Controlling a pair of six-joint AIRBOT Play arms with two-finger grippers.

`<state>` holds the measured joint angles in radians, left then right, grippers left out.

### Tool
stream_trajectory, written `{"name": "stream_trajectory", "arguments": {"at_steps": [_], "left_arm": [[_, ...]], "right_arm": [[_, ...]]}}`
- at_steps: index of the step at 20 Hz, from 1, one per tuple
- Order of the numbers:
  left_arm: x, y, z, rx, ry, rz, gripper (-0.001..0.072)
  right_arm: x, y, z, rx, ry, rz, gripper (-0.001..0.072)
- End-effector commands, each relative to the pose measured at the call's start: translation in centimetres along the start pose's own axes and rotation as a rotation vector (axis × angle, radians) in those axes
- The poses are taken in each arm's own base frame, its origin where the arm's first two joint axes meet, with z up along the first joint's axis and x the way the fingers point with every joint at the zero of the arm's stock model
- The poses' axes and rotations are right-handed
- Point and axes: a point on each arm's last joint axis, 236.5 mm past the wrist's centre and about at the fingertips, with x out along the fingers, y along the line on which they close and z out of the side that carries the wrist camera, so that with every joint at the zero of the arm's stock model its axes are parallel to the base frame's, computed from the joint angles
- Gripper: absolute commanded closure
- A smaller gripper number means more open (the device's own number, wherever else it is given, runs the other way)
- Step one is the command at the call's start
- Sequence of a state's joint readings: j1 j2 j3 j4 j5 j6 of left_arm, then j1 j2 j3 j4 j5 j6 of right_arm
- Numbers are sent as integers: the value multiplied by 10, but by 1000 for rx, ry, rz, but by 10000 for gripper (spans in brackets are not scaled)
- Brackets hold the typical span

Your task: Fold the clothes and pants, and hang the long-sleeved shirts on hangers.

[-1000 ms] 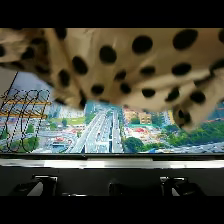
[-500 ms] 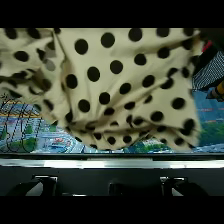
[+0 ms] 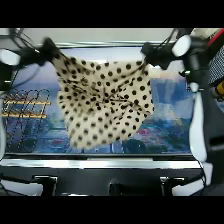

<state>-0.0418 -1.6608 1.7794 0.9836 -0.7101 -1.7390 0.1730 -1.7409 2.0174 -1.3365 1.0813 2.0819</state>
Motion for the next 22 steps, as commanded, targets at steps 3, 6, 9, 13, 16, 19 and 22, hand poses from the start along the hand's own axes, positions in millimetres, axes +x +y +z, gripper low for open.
{"name": "stream_trajectory", "arguments": {"at_steps": [3, 6, 9, 13, 16, 19, 22], "left_arm": [[84, 57, -96, -147, 241, 49, 288], [72, 66, -81, -167, 233, 54, 84], [27, 86, -46, -181, 236, 76, 12], [-46, 139, -32, -85, 318, 227, 12], [-78, 181, -59, -91, 380, 330, 14], [-82, 209, -116, -160, 455, 370, 15], [-77, 225, -164, -175, 530, 392, 25]], "right_arm": [[111, -58, -59, 77, 197, -92, 613], [96, -74, -59, -35, 231, -138, 291], [36, -109, -37, -227, 263, -241, 175], [-49, -175, -4, -213, 270, -328, 158], [-60, -219, -43, -68, 407, -219, 153], [-37, -245, -109, 97, 555, -108, 154], [1, -235, -148, 185, 554, -18, 154]]}}
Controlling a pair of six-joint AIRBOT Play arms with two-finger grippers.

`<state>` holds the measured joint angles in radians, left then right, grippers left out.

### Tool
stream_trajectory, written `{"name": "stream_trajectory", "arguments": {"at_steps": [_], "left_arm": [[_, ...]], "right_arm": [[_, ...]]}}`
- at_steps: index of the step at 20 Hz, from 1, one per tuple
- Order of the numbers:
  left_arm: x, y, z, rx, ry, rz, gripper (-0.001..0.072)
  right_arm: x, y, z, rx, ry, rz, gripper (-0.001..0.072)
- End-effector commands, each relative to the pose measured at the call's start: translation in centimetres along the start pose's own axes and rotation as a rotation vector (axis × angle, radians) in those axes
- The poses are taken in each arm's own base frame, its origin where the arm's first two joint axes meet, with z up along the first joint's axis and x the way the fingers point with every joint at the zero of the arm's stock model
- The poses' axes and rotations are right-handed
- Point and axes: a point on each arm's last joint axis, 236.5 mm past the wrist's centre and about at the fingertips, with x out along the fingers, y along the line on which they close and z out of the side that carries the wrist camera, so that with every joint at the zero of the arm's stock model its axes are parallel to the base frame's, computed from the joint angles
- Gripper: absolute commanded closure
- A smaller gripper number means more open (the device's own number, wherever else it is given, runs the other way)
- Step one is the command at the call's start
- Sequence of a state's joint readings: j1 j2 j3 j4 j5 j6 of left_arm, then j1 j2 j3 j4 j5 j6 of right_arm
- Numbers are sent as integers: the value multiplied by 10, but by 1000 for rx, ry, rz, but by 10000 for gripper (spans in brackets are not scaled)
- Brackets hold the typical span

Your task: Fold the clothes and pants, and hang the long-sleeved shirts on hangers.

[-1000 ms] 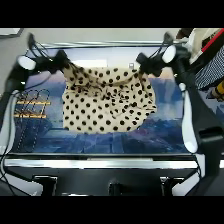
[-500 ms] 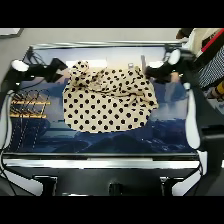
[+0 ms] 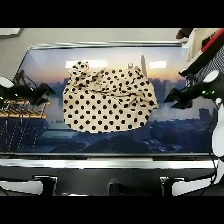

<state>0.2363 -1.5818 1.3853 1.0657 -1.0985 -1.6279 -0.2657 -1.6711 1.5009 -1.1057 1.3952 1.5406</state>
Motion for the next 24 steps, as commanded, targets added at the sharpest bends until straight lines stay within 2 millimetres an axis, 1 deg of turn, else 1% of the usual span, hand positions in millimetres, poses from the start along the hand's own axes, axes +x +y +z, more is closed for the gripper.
{"name": "stream_trajectory", "arguments": {"at_steps": [1, 3, 6, 7, 8, 9, 10, 12, 13, 15, 17, 18, 21, 22, 23, 24], "left_arm": [[27, 23, -39, -2, 65, 39, 25], [33, 20, -40, 4, 58, 39, 25], [38, 21, -43, 5, 69, 42, 31], [38, 22, -43, 5, 70, 45, 31], [38, 22, -43, 5, 70, 45, 32], [38, 22, -43, 6, 72, 45, 33], [38, 22, -46, 5, 81, 45, 34], [37, 26, -57, -3, 132, 52, 33], [40, 29, -64, -8, 157, 55, 31], [49, 31, -86, 12, 232, 32, 30], [61, 25, -101, 13, 264, -35, 30], [65, 21, -105, 2, 264, -64, 31], [76, 10, -117, 3, 291, -90, 34], [79, 6, -122, 13, 304, -90, 64], [81, 1, -126, 24, 314, -95, 310], [80, -7, -128, 26, 323, -114, 706]], "right_arm": [[51, 11, -18, 78, 3, 135, 155], [76, 21, -20, 75, -9, 134, 166], [110, 36, -32, 45, 45, 125, 175], [117, 42, -35, 33, 54, 123, 207], [121, 47, -34, 19, 46, 119, 281], [122, 52, -33, 8, 33, 120, 428], [121, 57, -33, 2, 29, 126, 692], [110, 62, -34, -6, 19, 130, 692], [102, 65, -34, -20, 12, 129, 692], [86, 68, -35, -44, -10, 115, 692], [72, 75, -37, -63, -23, 120, 691], [68, 77, -40, -69, -18, 123, 691], [64, 80, -50, -70, 17, 132, 691], [63, 83, -52, -64, 24, 145, 691], [62, 89, -52, -57, 26, 167, 691], [59, 99, -53, -45, 24, 205, 691]]}}
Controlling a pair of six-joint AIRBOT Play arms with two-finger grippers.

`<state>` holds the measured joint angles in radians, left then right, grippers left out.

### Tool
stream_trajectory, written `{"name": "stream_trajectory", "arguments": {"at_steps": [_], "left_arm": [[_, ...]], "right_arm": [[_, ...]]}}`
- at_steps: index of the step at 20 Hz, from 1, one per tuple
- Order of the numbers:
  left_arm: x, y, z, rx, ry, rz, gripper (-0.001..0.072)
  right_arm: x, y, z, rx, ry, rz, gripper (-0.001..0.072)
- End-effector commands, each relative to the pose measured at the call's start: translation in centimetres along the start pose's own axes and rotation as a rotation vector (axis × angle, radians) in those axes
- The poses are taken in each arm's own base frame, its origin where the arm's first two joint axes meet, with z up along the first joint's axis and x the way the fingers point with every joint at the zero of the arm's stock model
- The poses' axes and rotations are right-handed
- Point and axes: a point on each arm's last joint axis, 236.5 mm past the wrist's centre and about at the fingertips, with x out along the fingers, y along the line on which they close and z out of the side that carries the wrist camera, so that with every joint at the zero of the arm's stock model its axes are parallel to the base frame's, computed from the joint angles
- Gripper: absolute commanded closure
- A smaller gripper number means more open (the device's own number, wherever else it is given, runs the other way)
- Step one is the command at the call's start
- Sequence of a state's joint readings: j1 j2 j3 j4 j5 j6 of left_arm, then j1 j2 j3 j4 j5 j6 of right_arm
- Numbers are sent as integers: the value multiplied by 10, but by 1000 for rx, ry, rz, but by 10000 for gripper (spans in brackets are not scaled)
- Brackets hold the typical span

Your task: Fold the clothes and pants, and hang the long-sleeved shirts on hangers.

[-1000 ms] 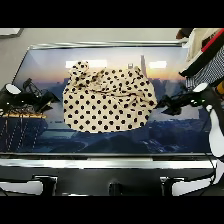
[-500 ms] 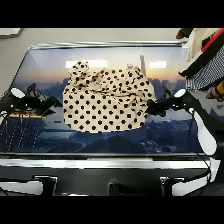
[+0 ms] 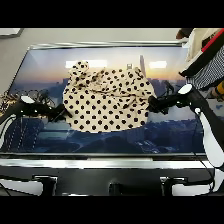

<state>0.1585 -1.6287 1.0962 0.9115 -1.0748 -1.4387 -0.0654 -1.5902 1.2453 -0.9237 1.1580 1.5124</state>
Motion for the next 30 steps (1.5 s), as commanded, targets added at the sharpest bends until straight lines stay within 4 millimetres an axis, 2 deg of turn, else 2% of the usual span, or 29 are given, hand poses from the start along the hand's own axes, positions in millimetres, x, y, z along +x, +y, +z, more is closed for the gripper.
{"name": "stream_trajectory", "arguments": {"at_steps": [1, 2, 3, 4, 6, 7, 8, 9, 10, 11, 13, 15, 17, 19, 21, 23, 25, 26, 28, 30], "left_arm": [[1, -32, -4, 21, 18, -84, 692], [-10, -50, 8, 30, -16, -128, 693], [-32, -72, 26, 68, -81, -164, 694], [-61, -98, 48, 131, -166, -188, 695], [-136, -157, 83, 252, -351, -243, 696], [-184, -191, 94, 317, -460, -277, 696], [-231, -223, 98, 381, -561, -310, 696], [-283, -256, 93, 454, -667, -344, 696], [-333, -285, 80, 521, -768, -377, 696], [-376, -308, 63, 573, -857, -408, 695], [-454, -339, 14, 634, -1036, -479, 695], [-507, -351, -43, 675, -1170, -530, 695], [-537, -349, -98, 709, -1263, -539, 694], [-558, -342, -146, 741, -1334, -516, 694], [-579, -334, -180, 719, -1400, -515, 694], [-591, -327, -197, 687, -1441, -515, 694], [-592, -326, -200, 675, -1442, -521, 694], [-588, -325, -194, 660, -1425, -522, 694], [-573, -323, -167, 624, -1374, -505, 694], [-545, -318, -122, 545, -1287, -494, 694]], "right_arm": [[-9, 31, -1, 26, -9, 109, 691], [-21, 49, 9, 13, -57, 157, 691], [-40, 67, 23, -17, -121, 186, 691], [-64, 87, 39, -63, -194, 206, 691], [-132, 135, 69, -183, -369, 247, 692], [-173, 162, 80, -246, -468, 259, 692], [-215, 190, 85, -305, -563, 282, 692], [-262, 217, 84, -376, -668, 293, 692], [-306, 239, 76, -440, -767, 292, 692], [-352, 261, 60, -502, -866, 299, 691], [-427, 291, 11, -596, -1041, 322, 691], [-475, 303, -52, -671, -1145, 311, 691], [-511, 305, -115, -734, -1234, 282, 691], [-545, 300, -167, -732, -1340, 272, 691], [-572, 292, -202, -701, -1439, 269, 691], [-592, 287, -217, -656, -1514, 290, 691], [-602, 290, -213, -631, -1546, 330, 691], [-600, 292, -202, -611, -1535, 345, 691], [-581, 290, -156, -529, -1460, 357, 691], [-543, 286, -93, -431, -1335, 364, 691]]}}
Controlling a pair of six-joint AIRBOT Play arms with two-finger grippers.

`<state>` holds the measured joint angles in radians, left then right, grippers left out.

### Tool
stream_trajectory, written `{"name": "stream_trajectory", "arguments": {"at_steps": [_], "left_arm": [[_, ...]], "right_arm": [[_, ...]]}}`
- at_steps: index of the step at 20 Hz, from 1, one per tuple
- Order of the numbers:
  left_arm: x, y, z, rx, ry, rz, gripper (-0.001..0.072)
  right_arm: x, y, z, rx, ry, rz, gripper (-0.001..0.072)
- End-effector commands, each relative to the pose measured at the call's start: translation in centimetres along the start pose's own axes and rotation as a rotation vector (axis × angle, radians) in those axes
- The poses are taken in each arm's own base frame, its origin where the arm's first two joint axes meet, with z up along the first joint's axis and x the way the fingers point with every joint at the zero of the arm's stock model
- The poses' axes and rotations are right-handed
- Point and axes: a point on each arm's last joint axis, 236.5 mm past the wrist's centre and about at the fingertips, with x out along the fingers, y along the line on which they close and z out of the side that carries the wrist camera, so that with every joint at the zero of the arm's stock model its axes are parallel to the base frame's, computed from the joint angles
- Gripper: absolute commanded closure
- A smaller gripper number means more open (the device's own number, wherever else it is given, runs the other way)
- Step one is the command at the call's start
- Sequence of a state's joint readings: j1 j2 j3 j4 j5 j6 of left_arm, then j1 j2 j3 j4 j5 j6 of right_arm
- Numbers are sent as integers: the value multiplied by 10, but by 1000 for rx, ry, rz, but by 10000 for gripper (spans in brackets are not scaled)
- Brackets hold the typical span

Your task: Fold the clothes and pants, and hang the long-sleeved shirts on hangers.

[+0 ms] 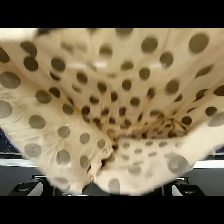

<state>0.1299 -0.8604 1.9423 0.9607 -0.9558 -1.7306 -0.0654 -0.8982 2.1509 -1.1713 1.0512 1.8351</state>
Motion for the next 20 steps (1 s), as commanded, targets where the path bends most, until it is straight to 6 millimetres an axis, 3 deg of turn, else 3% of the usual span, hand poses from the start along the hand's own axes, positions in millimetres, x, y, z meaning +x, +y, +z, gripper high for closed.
{"name": "stream_trajectory", "arguments": {"at_steps": [1, 4, 6, 9, 12, 14, 16, 19, 20], "left_arm": [[45, 50, -38, -99, 111, 70, 694], [113, 122, -121, -209, 310, 153, 694], [153, 175, -191, -285, 451, 222, 694], [197, 251, -306, -387, 634, 320, 693], [220, 302, -405, -452, 739, 393, 693], [228, 317, -457, -481, 781, 418, 693], [233, 322, -493, -497, 811, 427, 693], [233, 322, -517, -502, 839, 433, 689], [233, 322, -515, -501, 837, 432, 639]], "right_arm": [[77, -52, -49, 157, 144, -62, 691], [160, -116, -145, 360, 362, -135, 691], [201, -170, -229, 499, 503, -225, 691], [232, -247, -359, 609, 698, -367, 690], [245, -290, -465, 706, 835, -441, 676], [250, -302, -515, 697, 883, -456, 671], [255, -303, -549, 673, 906, -451, 671], [256, -303, -566, 615, 923, -445, 626], [255, -301, -564, 607, 929, -440, 550]]}}
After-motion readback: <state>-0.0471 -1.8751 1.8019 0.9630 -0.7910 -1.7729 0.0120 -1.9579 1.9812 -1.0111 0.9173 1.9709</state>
